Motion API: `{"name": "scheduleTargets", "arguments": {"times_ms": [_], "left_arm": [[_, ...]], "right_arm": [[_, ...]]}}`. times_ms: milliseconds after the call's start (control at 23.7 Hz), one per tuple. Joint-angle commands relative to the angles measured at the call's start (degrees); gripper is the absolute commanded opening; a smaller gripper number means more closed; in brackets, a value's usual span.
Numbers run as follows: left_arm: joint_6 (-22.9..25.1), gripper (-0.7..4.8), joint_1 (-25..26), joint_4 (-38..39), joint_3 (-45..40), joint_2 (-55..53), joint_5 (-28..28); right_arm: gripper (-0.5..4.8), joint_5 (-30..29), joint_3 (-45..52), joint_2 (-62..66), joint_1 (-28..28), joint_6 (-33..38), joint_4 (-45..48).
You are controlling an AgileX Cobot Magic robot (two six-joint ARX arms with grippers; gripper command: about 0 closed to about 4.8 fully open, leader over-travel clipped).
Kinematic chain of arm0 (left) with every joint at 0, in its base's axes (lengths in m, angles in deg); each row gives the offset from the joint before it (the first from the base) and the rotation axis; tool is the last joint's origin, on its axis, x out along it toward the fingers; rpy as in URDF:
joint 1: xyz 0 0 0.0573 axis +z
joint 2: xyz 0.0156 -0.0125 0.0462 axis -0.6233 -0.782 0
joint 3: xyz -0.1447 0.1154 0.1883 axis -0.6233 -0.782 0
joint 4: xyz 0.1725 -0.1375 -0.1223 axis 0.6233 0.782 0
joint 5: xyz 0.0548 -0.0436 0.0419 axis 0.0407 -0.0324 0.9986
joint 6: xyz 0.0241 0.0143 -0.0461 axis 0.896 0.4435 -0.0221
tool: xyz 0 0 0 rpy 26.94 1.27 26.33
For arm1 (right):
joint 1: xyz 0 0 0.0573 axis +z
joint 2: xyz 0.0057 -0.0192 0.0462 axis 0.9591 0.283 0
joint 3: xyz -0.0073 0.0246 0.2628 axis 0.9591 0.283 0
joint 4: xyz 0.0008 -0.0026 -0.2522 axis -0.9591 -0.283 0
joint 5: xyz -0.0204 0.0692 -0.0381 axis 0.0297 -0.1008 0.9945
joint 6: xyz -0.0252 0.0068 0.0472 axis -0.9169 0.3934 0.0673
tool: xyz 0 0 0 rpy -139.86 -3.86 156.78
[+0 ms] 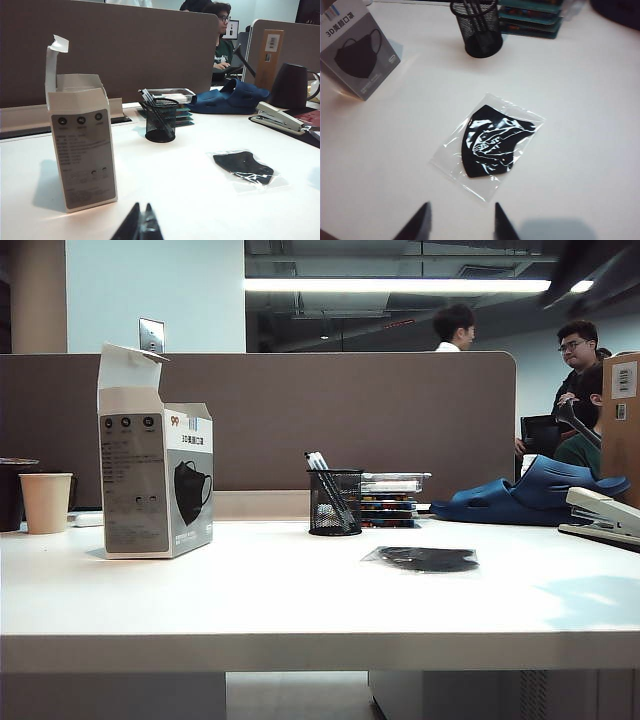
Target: Put the mask into the mask box.
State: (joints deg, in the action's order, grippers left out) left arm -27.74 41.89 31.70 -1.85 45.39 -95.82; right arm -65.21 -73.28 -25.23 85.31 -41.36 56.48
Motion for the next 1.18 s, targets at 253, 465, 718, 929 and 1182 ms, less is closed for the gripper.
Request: {"name": "scheduleTargets", "arguments": {"times_ms": [253,465,718,929,1182], "left_arm": [[-0.2,-0.05,0.0,-0.5,0.4,0.0,0.2],[-0.2,-0.05,0.0,0.3,0.4,0.0,0.2],[-0.2,-0.05,0.1,2.3,0.4,0.0,0.2],[-0.2,-0.05,0.1,2.8,0.4,0.0,0.2],[-0.2,-0.05,0.1,3.4,0.4,0.0,0.2]], "right_arm": [[4.79,0.0,-11.8,21.4,3.8,-0.7,1.0],[4.79,0.2,-17.0,31.6,5.0,-2.5,2.8],[4.79,5.3,-20.7,42.1,6.6,-4.0,3.9],[4.79,11.4,-22.8,48.9,9.2,-7.9,4.0],[4.79,12.6,-22.8,52.3,9.9,-7.9,4.4]]}}
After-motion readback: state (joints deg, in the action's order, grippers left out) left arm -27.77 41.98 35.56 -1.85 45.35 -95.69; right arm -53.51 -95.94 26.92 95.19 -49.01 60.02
